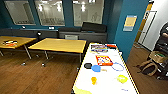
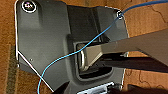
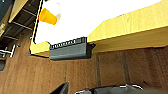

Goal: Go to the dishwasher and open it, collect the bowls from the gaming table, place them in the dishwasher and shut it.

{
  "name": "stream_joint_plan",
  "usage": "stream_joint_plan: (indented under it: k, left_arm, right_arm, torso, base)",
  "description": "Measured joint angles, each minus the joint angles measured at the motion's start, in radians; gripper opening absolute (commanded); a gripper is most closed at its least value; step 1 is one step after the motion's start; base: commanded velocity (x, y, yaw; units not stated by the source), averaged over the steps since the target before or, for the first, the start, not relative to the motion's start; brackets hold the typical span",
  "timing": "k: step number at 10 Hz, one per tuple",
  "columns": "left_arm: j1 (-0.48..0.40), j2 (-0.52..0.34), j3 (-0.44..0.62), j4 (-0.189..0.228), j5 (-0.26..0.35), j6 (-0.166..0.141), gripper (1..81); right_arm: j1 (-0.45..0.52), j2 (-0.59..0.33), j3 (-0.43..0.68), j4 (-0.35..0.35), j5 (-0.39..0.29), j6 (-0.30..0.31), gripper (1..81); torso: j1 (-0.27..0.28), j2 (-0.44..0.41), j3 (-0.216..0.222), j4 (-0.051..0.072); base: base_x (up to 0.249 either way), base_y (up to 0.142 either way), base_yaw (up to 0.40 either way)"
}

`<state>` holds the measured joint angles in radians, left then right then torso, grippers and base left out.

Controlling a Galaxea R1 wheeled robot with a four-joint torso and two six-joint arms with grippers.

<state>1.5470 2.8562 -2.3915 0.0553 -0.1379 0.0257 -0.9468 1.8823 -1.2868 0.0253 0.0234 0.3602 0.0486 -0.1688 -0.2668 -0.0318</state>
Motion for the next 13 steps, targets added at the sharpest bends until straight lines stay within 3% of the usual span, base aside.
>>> stream_joint_plan:
  k: [4, 9, 13]
  left_arm:
    - [0.000, 0.000, 0.000, -0.007, 0.000, 0.000, 81.1]
    - [0.000, 0.000, 0.000, -0.018, 0.000, 0.000, 81.1]
    - [0.000, 0.000, -0.001, -0.023, 0.000, 0.000, 81.1]
  right_arm:
    - [0.167, -0.060, 0.036, 0.072, -0.120, 0.008, 81.1]
    - [0.376, -0.124, -0.025, 0.095, -0.276, 0.043, 81.1]
    - [0.451, -0.056, -0.148, 0.096, -0.314, 0.052, 81.1]
  torso:
    - [0.001, 0.001, 0.000, 0.000]
    - [0.001, 0.001, -0.001, 0.000]
    - [0.001, 0.002, -0.003, 0.000]
  base:
    - [0.000, 0.000, 0.000]
    - [0.000, 0.000, 0.000]
    - [0.000, 0.000, 0.000]
